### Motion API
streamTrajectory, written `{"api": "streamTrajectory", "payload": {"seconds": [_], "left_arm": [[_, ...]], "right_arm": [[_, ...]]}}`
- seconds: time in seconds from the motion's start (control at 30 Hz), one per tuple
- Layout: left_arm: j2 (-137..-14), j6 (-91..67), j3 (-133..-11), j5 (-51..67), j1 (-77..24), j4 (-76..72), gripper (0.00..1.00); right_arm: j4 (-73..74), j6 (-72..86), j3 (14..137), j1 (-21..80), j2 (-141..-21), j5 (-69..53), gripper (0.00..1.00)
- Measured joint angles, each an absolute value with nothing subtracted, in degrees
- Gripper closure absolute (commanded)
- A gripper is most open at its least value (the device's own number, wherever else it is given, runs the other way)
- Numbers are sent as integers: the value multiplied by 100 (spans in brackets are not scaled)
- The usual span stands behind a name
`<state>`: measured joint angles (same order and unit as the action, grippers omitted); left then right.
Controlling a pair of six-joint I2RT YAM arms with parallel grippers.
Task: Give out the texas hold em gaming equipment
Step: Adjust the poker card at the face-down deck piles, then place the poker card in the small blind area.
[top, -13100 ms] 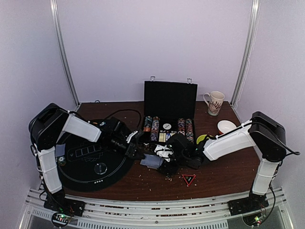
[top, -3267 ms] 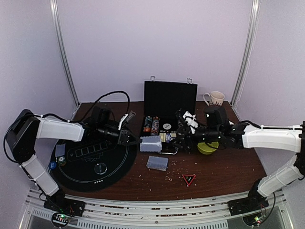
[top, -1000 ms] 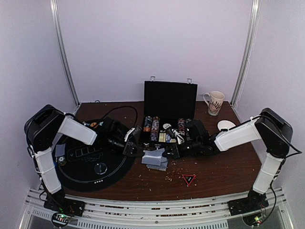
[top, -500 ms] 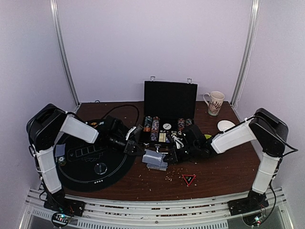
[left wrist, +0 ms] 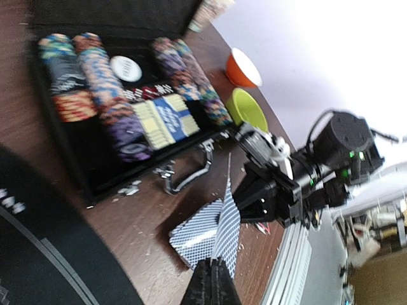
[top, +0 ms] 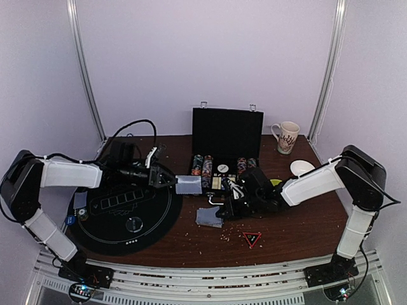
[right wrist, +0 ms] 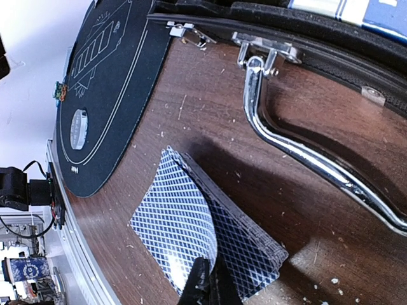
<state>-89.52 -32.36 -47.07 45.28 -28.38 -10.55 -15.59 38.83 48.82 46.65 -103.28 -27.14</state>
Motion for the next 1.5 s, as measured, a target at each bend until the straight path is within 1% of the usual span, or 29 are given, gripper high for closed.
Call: {"api": "streamTrajectory", "payload": {"seconds": [0.1, 0.2, 0.33, 0.37, 0.43, 0.57, 0.73, 0.87, 0.93, 1.13, 1.37, 1.5], "left_arm": [[-8464, -3544, -4576, 4158, -2589, -847, 100], [-7662, -3881, -4412, 3603, -2235, -657, 100], [-6938, -4049, -4407, 3089, -1621, -272, 100], [-6785, -4064, -4407, 2989, -1398, -128, 100], [-6497, -4091, -4381, 2803, -740, 263, 100], [-6117, -4106, -4115, 2672, 751, 819, 100], [-6073, -4130, -3739, 2655, 2237, 1251, 100], [-6198, -4150, -3625, 2561, 3216, 1262, 100], [-6254, -4178, -3544, 2436, 3535, 1175, 100], [-6195, -4541, -2818, 2290, 3885, 694, 100], [-6012, -5236, -1846, 2117, 3990, 27, 100], [-6073, -5489, -1612, 2097, 4010, -388, 100]], "right_arm": [[-1487, 3968, 4954, 4696, -10328, -2613, 97], [-1439, 4045, 4971, 4698, -10326, -2512, 89], [-1212, 4093, 5013, 4703, -10320, -2342, 77], [-1122, 4080, 5037, 4700, -10302, -2294, 72], [-926, 4058, 5059, 4700, -10202, -2176, 67], [-482, 3909, 5194, 4703, -9950, -1933, 60], [-169, 3739, 5301, 4724, -9666, -1717, 58], [58, 3520, 5476, 4729, -9574, -1586, 57], [128, 3422, 5529, 4729, -9546, -1557, 57], [270, 3166, 5561, 4729, -9474, -1544, 57], [344, 2961, 5590, 4729, -9472, -1542, 57], [403, 2858, 5590, 4729, -9472, -1533, 57]]}}
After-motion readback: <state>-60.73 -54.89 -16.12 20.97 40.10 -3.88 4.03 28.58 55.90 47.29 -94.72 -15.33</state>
